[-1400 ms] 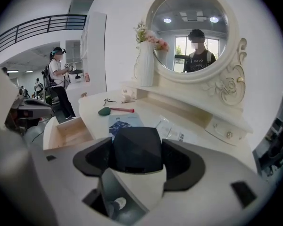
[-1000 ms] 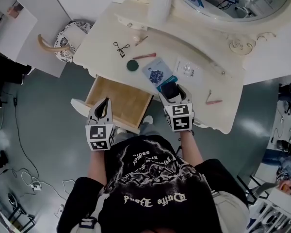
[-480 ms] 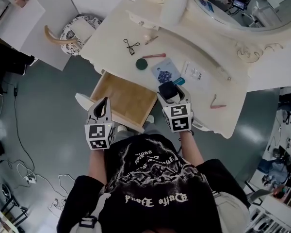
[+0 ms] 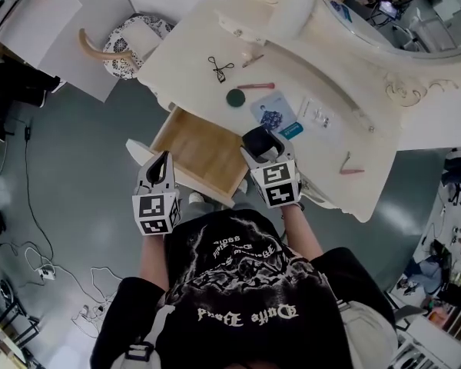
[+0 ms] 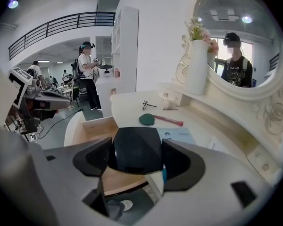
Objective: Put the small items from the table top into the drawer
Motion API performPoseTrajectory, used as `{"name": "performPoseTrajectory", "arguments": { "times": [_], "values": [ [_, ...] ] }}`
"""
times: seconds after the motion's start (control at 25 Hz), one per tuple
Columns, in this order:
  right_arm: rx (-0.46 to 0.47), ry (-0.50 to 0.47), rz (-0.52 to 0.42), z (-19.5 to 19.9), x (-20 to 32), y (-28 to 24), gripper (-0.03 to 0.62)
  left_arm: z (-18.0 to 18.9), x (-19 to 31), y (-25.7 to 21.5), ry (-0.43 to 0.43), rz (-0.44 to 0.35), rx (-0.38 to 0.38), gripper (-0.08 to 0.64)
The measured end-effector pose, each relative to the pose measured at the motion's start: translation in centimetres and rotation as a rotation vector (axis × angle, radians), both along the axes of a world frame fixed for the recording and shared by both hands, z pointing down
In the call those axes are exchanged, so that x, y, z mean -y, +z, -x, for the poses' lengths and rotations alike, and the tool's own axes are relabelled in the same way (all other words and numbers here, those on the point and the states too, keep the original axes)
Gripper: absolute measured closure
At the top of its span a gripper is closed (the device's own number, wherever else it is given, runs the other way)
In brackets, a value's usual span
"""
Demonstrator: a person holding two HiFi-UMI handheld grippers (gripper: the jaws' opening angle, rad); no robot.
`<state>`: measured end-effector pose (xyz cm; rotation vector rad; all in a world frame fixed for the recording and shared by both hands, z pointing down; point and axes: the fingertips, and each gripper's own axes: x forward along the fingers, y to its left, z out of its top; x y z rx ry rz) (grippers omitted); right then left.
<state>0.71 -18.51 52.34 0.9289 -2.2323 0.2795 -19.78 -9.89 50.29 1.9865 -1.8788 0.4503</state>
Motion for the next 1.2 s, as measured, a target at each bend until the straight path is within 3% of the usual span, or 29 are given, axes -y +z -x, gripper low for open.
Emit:
{"name": "performPoseTrajectory", "arguments": {
  "times": [0.68, 1.2],
  "values": [
    [0.008, -0.173, 0.069, 4.9, -1.8, 2.3, 0.258, 2.0, -1.8, 0.4, -0.090, 0.020, 0.010, 0.545],
    [-0.009, -0.318, 0.113, 8.1, -3.3, 4.5, 0.258, 3.4, -5.2, 0.5, -0.210, 0.037, 0.017, 0.545]
  ]
}}
